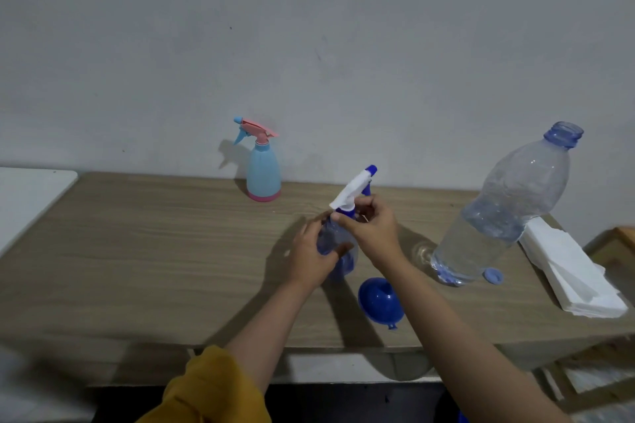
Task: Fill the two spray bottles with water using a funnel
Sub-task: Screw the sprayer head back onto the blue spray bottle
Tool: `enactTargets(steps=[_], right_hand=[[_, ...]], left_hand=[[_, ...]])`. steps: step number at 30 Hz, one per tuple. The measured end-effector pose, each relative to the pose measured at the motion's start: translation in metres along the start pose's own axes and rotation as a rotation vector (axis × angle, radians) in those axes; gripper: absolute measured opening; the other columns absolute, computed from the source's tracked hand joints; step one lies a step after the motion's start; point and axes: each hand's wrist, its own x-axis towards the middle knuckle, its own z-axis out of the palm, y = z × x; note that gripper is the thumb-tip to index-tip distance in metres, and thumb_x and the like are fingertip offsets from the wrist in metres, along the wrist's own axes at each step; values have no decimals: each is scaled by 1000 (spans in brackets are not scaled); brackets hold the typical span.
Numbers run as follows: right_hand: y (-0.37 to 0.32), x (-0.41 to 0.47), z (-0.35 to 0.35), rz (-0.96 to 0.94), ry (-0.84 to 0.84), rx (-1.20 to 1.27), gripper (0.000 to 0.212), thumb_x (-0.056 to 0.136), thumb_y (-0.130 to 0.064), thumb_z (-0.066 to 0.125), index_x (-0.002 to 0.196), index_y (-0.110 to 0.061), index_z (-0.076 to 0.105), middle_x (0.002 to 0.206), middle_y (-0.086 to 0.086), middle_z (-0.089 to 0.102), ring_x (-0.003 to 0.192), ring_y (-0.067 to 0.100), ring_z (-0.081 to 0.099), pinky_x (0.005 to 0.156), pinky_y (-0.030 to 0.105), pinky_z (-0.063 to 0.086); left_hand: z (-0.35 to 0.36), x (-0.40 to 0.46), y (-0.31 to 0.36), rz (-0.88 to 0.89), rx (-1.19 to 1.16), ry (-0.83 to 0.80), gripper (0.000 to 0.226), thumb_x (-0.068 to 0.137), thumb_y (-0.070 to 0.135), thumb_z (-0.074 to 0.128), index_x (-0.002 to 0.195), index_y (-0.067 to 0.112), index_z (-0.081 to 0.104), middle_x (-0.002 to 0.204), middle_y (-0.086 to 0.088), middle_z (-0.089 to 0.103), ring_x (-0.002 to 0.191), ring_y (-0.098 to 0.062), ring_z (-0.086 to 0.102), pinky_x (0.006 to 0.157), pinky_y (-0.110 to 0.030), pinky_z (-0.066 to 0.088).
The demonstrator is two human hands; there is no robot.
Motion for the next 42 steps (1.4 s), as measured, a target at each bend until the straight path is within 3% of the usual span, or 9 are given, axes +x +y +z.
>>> enactTargets(steps=[4, 8, 10, 15, 20, 24, 29, 35, 42], right_hand=[[1, -3, 0, -25, -5, 22, 22, 79, -5, 74, 97, -14, 65, 90, 0, 70, 82, 5, 67, 77, 22, 54], [5, -5, 7, 11, 115, 81, 35, 70, -10, 83, 97, -5, 62, 95, 9, 70, 90, 20, 68, 81, 31, 56], [7, -7, 10, -26, 111, 74, 34, 72, -9, 81, 102, -9, 63, 99, 10, 70, 93, 21, 68, 83, 32, 56], [8, -7, 17, -4, 195, 74, 30, 67, -10, 84, 88, -17, 63, 91, 8, 70, 87, 22, 68, 80, 37, 57], [12, -9, 18, -70, 165, 65, 32, 71, -24, 77, 99, -12, 66, 96, 7, 70, 94, 22, 68, 84, 40, 56], [9, -8, 19, 11, 211, 106, 28, 68, -11, 83, 84, -21, 62, 88, 3, 69, 85, 18, 66, 81, 38, 56], [9, -6, 8, -47, 51, 56, 22, 78, -11, 73, 99, -12, 67, 96, 9, 71, 94, 26, 67, 87, 41, 56], [8, -7, 19, 37, 192, 97, 32, 67, -14, 85, 88, -19, 61, 91, 2, 69, 86, 15, 67, 77, 28, 55], [9, -7, 17, -42, 147, 21, 17, 77, -10, 76, 90, -18, 68, 90, 5, 72, 89, 21, 68, 83, 38, 57]], left_hand=[[3, 1, -4, 17, -58, 32, 59, 74, 24, 78, 127, 24, 52, 118, 8, 60, 107, -8, 56, 74, -3, 43], [9, 4, -12, 16, -114, 46, 59, 70, 23, 80, 124, 24, 54, 118, 4, 61, 111, -13, 57, 92, -33, 52], [11, 5, -14, 19, -115, 53, 58, 70, 22, 80, 123, 23, 55, 118, 3, 61, 110, -14, 57, 93, -38, 52], [13, 7, -19, 60, -113, 71, 51, 72, 16, 78, 118, 21, 57, 112, 3, 62, 104, -13, 59, 88, -39, 53], [16, 8, -22, 77, -123, 89, 54, 72, 18, 78, 121, 19, 57, 113, 2, 61, 105, -12, 59, 89, -36, 53], [17, 9, -23, 86, -126, 93, 52, 71, 12, 77, 119, 19, 57, 111, 2, 61, 104, -14, 58, 89, -41, 52], [16, 8, -19, 84, -115, 100, 61, 70, 19, 80, 125, 14, 55, 118, 1, 61, 108, -15, 57, 92, -35, 51], [17, 9, -21, 84, -113, 114, 56, 70, 20, 80, 120, 16, 56, 112, 1, 61, 106, -16, 57, 89, -40, 52], [18, 9, -20, 112, -137, 131, 60, 70, 13, 81, 125, 13, 56, 116, -3, 61, 105, -16, 58, 89, -29, 51]])
